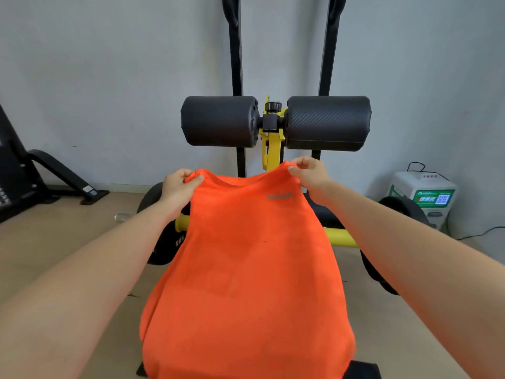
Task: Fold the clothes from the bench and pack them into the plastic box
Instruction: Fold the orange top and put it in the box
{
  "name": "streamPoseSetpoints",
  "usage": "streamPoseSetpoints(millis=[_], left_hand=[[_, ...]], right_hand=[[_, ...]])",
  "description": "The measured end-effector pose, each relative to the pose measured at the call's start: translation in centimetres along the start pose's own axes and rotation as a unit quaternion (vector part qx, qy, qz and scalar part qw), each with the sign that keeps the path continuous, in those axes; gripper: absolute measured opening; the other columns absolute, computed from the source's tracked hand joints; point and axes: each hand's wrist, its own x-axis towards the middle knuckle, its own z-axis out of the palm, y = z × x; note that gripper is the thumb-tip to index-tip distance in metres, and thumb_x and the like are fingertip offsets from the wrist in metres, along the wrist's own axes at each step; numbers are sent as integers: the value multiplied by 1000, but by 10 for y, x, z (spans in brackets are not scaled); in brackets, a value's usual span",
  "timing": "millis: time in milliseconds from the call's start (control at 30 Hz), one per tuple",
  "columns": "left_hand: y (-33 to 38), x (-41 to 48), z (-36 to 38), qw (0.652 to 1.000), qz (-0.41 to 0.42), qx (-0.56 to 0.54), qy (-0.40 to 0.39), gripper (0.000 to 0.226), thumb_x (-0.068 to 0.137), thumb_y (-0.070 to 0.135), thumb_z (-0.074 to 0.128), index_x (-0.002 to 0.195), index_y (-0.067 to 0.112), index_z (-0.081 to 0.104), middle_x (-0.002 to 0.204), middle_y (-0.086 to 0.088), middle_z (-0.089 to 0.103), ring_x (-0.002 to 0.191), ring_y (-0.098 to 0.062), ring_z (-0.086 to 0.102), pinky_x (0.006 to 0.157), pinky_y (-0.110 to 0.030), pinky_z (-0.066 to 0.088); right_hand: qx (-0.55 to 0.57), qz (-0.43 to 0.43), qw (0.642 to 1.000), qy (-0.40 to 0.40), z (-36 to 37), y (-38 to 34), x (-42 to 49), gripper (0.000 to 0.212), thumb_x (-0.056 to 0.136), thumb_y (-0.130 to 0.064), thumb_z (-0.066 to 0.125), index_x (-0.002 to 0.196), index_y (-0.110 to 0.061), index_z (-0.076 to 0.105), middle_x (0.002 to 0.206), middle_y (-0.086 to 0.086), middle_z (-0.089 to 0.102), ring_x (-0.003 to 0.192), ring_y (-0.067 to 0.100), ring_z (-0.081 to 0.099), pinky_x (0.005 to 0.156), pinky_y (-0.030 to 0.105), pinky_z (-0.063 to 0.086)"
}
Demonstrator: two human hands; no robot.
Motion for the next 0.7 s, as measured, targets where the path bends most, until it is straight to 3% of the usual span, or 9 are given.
streamPoseSetpoints(millis=[133,233,367,533,633,700], left_hand=[[-7,-36,-16,999,-2,15,-34,6,89,20,74,92,19,69,98,-6,73,95,-21,70,87,-36,55],[-4,-69,-31,997,10,29,-64,6,89,19,74,95,16,72,97,-5,75,91,-16,69,85,-32,54],[3,-113,-46,995,14,48,-92,4,89,17,74,93,16,73,94,-4,75,88,-14,68,79,-23,49],[-2,-155,-57,991,0,67,-119,3,85,14,74,87,16,73,91,-9,74,86,-15,65,85,-31,47],[-5,-177,-61,977,-26,132,-167,18,70,35,69,87,32,75,97,9,75,100,-10,66,98,-37,49],[-3,-191,-60,975,3,172,-143,26,69,42,64,93,37,73,106,17,71,108,-5,61,102,-39,45]], right_hand=[[-75,2,995,-64,-17,15,-34,7,92,-9,66,86,-11,69,85,3,68,80,10,63,66,17,47],[-130,-24,986,-105,-32,16,-64,7,89,-8,70,83,-13,69,83,1,68,78,8,63,67,18,46],[-170,-53,975,-134,-52,25,-95,6,84,-9,75,81,-13,72,85,3,73,85,19,69,81,36,59],[-212,-95,960,-157,-68,29,-131,19,81,-1,69,81,-19,73,89,-7,73,91,10,67,87,32,55],[-321,-84,909,-250,-72,33,-153,36,74,4,60,91,-25,74,104,-13,70,105,6,60,95,26,45],[-324,-90,910,-243,-75,39,-167,44,72,4,60,102,-25,73,112,-14,66,110,8,57,97,25,44]])
